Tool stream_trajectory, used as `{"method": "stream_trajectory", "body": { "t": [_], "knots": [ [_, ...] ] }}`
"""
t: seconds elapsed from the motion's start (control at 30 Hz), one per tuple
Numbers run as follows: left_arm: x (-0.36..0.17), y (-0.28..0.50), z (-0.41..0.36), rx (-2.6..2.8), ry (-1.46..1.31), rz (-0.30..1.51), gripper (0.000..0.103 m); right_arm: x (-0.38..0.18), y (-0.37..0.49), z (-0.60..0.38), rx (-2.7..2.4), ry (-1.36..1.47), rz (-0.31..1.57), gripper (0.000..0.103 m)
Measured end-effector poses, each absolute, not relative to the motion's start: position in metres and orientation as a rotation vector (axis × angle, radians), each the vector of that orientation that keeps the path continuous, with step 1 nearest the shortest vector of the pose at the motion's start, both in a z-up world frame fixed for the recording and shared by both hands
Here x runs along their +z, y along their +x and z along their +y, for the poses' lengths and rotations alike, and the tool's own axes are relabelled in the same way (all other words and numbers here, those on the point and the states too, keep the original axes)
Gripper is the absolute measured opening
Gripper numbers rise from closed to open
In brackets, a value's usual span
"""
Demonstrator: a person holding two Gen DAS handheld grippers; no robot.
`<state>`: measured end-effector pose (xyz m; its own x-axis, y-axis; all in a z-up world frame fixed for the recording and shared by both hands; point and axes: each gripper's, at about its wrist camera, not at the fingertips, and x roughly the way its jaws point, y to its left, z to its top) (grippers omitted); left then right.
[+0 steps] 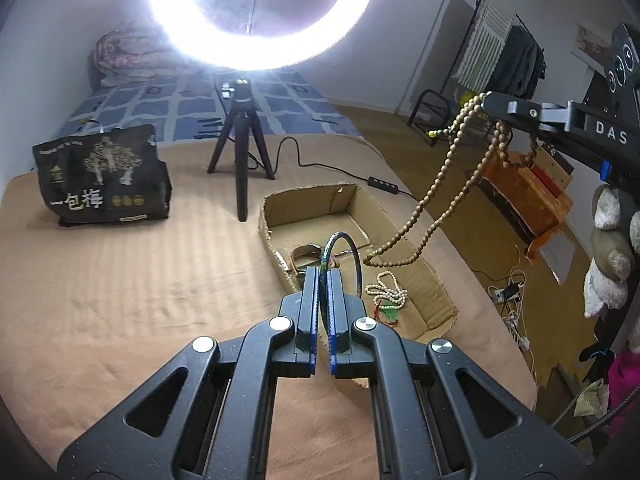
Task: Organize jewelry
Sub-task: 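Lift and carry the prayer beads and blue bangle over the box with both tools, then open the right tool to drop the beads while the left tool drops the bangle into the box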
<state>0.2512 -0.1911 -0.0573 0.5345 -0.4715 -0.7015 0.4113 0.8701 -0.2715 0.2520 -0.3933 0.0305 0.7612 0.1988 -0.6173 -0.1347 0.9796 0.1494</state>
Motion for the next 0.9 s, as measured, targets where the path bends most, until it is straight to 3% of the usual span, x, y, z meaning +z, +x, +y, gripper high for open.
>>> {"method": "stream_trajectory", "body": {
  "t": [0.9],
  "knots": [
    [-0.116, 0.285, -0.23, -0.549, -0.037, 0.962, 0.001, -0.041, 0.299, -0.418, 0.153, 0.146, 0.789, 0.011]
  ]
}}
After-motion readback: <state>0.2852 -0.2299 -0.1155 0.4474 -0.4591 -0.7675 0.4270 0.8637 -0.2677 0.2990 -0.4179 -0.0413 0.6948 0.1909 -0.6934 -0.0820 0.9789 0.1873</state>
